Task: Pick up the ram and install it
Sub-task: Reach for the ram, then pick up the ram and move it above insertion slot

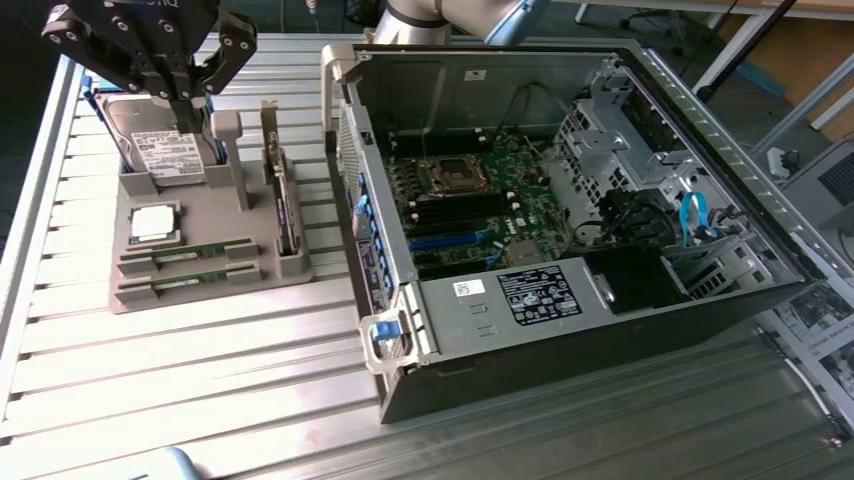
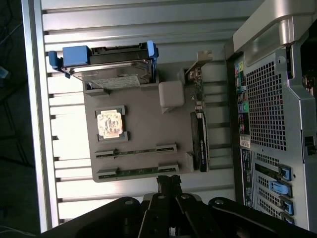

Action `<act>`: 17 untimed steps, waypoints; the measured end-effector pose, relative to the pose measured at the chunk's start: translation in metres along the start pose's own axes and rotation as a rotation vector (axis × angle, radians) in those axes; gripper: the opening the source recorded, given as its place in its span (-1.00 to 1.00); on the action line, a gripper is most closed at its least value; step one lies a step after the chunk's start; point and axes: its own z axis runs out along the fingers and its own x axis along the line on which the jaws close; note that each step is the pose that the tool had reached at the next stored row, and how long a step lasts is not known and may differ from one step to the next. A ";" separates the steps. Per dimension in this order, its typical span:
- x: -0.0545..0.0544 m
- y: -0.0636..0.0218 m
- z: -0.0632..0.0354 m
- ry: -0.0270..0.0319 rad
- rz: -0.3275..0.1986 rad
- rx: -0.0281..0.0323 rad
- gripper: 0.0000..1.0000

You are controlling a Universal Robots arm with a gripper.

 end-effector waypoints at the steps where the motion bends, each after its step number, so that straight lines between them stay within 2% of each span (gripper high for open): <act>1: 0.000 0.0000 0.0000 0.0000 0.000 0.0000 -0.79; 11: 0.000 0.0000 0.0000 0.0004 -0.007 -0.0002 -0.79; 17: 0.000 0.0000 0.0000 0.0030 -0.067 -0.0017 -0.79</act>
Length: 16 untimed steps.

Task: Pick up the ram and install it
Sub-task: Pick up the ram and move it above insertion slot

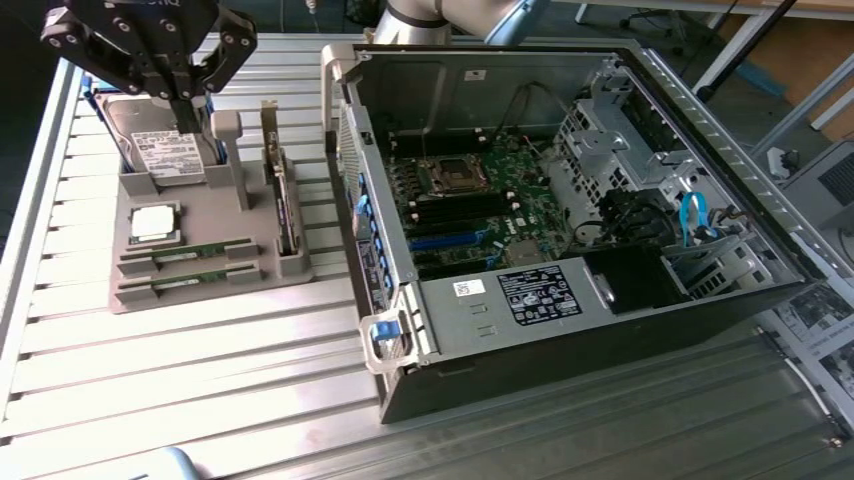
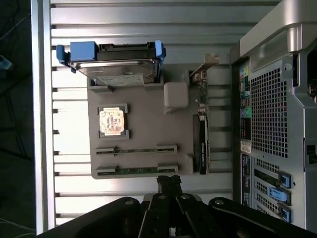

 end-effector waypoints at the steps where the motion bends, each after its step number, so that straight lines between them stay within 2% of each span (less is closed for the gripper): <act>1: 0.000 0.0000 0.0000 0.0009 -0.020 -0.0004 -0.79; 16: 0.000 0.0000 0.0000 0.0057 -0.128 -0.0009 -0.79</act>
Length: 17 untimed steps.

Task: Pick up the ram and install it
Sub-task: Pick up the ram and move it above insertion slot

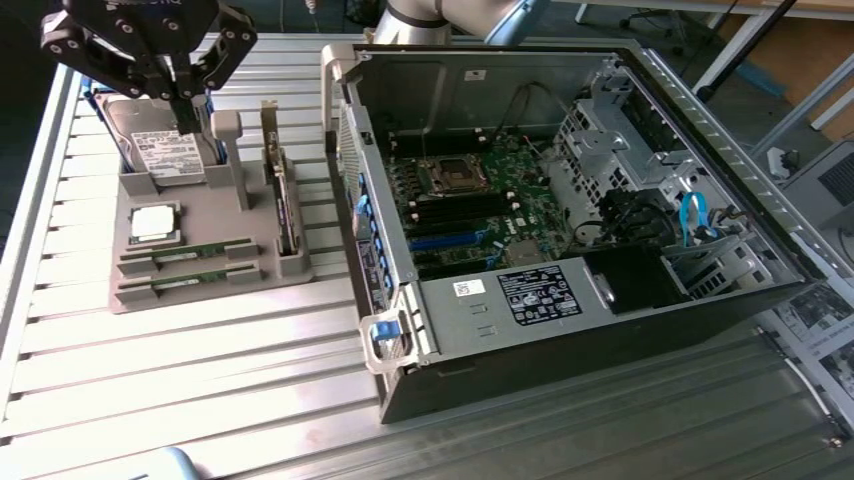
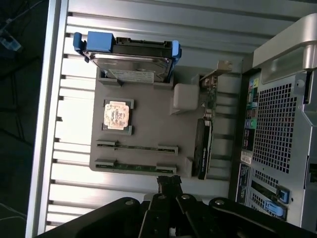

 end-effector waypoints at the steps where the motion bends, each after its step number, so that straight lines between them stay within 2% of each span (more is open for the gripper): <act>1: 0.000 0.0000 0.0000 0.0005 -0.010 -0.0001 -0.79; 17: 0.000 0.0000 0.0000 0.0062 -0.132 0.0020 -0.79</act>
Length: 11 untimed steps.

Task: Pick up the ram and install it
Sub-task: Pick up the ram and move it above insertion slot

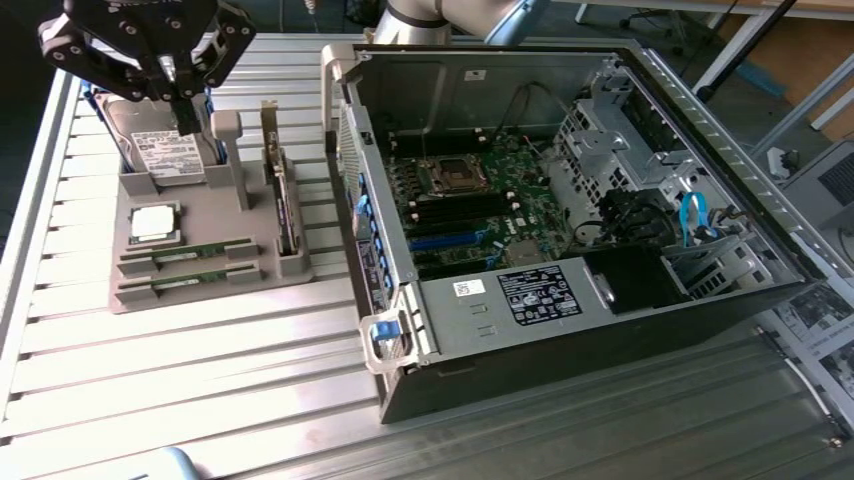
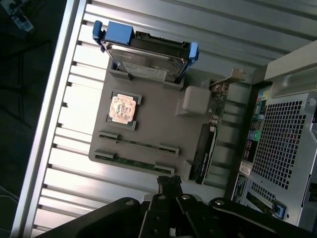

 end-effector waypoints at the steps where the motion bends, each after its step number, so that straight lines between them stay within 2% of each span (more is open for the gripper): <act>1: 0.000 0.0000 0.0000 0.0004 -0.007 0.0002 -0.79; 11: 0.000 0.0000 0.0000 0.0039 -0.076 0.0027 -0.79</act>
